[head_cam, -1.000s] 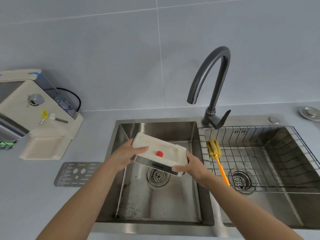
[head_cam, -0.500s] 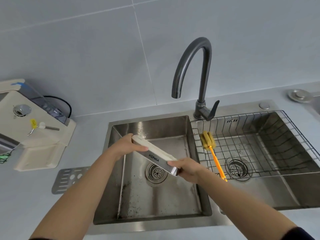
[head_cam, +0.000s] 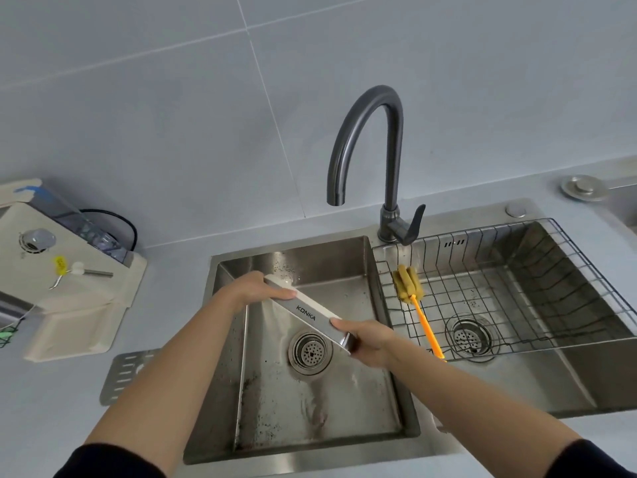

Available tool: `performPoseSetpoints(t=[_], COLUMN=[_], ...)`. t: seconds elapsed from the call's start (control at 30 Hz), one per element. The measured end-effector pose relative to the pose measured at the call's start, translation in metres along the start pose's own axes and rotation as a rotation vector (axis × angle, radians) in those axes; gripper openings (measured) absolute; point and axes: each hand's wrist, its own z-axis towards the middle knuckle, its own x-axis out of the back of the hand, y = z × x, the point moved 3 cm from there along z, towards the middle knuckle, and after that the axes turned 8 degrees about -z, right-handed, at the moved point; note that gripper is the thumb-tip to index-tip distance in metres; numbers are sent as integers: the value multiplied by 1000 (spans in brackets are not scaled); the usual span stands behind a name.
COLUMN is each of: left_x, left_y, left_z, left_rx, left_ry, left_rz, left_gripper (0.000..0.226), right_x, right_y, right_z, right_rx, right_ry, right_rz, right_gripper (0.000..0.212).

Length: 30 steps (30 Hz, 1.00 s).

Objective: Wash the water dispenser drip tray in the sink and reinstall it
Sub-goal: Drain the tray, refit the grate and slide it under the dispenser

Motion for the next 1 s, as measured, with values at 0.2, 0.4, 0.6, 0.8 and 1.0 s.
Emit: performPoseSetpoints(t=[0.2, 0.4, 0.6, 0.8, 1.0], left_x=[44, -15, -2, -1, -18], left_y=[32, -24, -19, -14, -25], left_z=[-18, -18, -18, -20, -20], left_rx=[-206, 46, 7, -49, 32], left_ry=[138, -28, -15, 14, -16], left_rz=[-187, -246, -354, -360, -390], left_gripper=[47, 50, 46, 29, 21], right_x=[-11, -5, -8, -7, -5], right_y=[-54, 0, -23, -26, -10], right_z=[-13, -6, -7, -9, -10], right_rx=[264, 31, 94, 127, 52], right_ry=[183, 109, 156, 234, 169], right_rz=[-345, -319, -396, -533, -411], right_gripper=[50, 29, 33, 30, 32])
